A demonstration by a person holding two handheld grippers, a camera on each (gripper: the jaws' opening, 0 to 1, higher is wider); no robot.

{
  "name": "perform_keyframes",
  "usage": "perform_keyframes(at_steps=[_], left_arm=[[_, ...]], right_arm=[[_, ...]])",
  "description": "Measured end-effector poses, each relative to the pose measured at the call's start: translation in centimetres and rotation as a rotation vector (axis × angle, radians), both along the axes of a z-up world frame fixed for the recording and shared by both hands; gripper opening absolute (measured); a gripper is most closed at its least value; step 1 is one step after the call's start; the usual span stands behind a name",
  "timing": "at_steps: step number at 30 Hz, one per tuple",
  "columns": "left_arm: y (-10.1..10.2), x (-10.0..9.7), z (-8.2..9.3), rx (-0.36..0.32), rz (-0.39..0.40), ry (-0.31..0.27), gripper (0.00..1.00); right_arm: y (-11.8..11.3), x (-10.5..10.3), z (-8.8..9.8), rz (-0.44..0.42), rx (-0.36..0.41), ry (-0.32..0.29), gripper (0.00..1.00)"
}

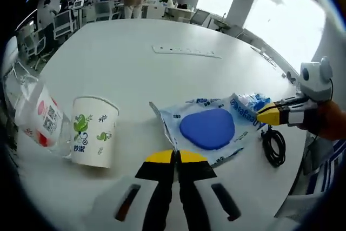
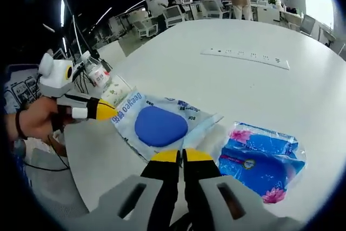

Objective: Arrange the tabletop items into an orderly group along one side of the table until the central work area is clear of visible clutter.

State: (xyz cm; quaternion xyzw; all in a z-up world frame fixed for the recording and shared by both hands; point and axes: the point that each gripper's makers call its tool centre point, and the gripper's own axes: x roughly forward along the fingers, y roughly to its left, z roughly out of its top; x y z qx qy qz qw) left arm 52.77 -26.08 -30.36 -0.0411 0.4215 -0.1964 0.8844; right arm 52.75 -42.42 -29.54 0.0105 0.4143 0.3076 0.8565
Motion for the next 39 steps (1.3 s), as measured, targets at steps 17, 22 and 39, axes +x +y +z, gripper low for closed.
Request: perform_keyframes(at_steps=[17, 22, 39], left_arm=[[0.6, 0.3, -1.3, 0.011, 0.027, 0.034, 0.00], [0.7, 0.2, -1.3, 0.005, 0.035, 0.037, 0.00], [1.9, -1.0, -1.0, 0.023, 0.037, 0.045, 0.06]], right_arm=[[-1.2, -0.3, -1.8, -0.027, -0.058, 0.010, 0.01], [-1.6, -0.3, -2.0, -0.050, -0.055, 0.008, 0.01], [-2.1, -0.6, -1.9, -0.061, -0.075, 0.010, 0.06]])
